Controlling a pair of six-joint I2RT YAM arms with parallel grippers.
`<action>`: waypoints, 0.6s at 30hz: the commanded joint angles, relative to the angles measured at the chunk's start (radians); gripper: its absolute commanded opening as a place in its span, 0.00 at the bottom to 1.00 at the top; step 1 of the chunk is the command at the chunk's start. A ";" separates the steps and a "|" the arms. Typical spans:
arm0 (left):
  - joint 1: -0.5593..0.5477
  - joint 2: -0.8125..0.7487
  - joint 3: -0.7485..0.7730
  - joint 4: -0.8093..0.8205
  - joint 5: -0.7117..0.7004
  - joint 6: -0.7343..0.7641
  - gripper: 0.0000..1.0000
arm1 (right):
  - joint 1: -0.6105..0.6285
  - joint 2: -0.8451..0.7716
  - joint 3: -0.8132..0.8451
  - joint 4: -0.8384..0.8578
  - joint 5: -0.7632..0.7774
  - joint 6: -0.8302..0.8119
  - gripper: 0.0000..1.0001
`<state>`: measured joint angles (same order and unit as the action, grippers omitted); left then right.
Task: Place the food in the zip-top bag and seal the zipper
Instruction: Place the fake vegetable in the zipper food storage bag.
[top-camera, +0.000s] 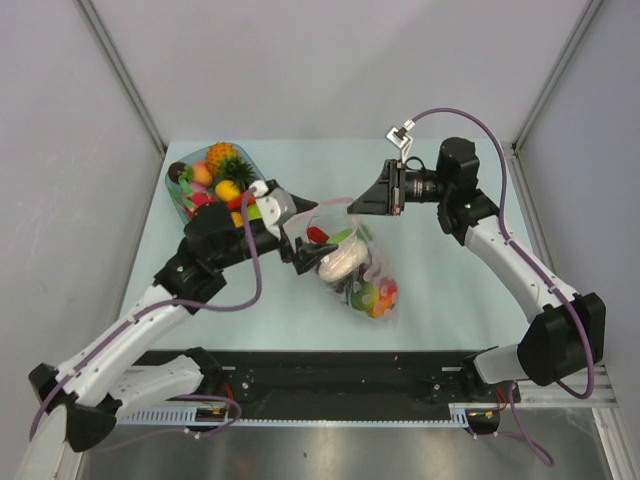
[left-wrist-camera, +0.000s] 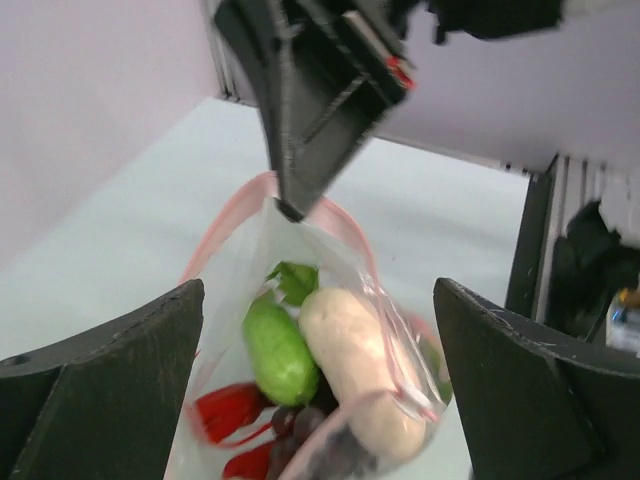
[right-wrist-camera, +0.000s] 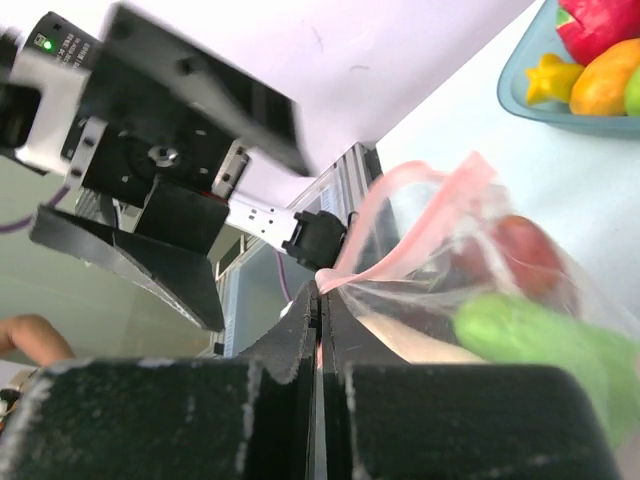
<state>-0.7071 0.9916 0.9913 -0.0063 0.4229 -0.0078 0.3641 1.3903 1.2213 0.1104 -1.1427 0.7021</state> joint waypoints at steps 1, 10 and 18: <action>0.011 -0.067 0.015 -0.296 0.190 0.612 1.00 | 0.012 -0.024 0.076 0.091 -0.029 -0.018 0.00; 0.026 -0.016 0.053 -0.571 0.277 0.951 0.92 | 0.035 0.006 0.109 0.065 -0.038 -0.047 0.00; 0.109 -0.091 0.030 -0.537 0.318 0.993 0.90 | 0.036 0.009 0.126 -0.066 -0.049 -0.164 0.00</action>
<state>-0.6376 0.9520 1.0142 -0.5339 0.6689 0.9028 0.3935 1.4094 1.2831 0.0582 -1.1599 0.6090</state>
